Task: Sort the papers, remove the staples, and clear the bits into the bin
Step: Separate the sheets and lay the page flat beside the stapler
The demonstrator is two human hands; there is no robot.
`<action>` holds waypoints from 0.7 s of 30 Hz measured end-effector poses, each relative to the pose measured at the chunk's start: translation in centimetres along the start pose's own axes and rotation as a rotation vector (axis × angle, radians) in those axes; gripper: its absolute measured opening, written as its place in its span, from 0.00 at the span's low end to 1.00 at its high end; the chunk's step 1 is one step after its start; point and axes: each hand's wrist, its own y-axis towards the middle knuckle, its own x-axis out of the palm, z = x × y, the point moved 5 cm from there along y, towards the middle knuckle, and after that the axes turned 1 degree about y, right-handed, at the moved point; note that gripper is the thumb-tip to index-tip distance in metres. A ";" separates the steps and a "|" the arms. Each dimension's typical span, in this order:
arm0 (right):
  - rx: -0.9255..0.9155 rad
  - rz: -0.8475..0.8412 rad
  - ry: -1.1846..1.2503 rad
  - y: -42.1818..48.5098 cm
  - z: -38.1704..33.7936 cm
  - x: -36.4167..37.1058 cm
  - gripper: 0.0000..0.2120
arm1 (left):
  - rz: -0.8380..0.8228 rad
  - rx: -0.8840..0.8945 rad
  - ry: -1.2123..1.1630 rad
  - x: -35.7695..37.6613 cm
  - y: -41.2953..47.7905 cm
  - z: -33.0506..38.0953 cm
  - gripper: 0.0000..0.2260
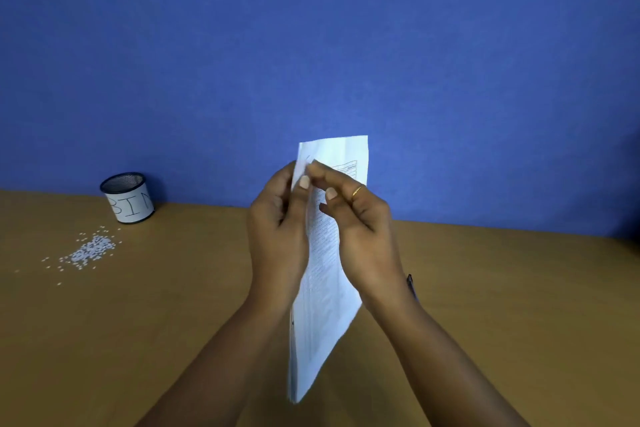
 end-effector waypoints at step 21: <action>0.277 0.003 -0.073 -0.1 14.0 -9.2 0.16 | -0.082 0.059 -0.122 -1.8 3.1 -0.7 0.13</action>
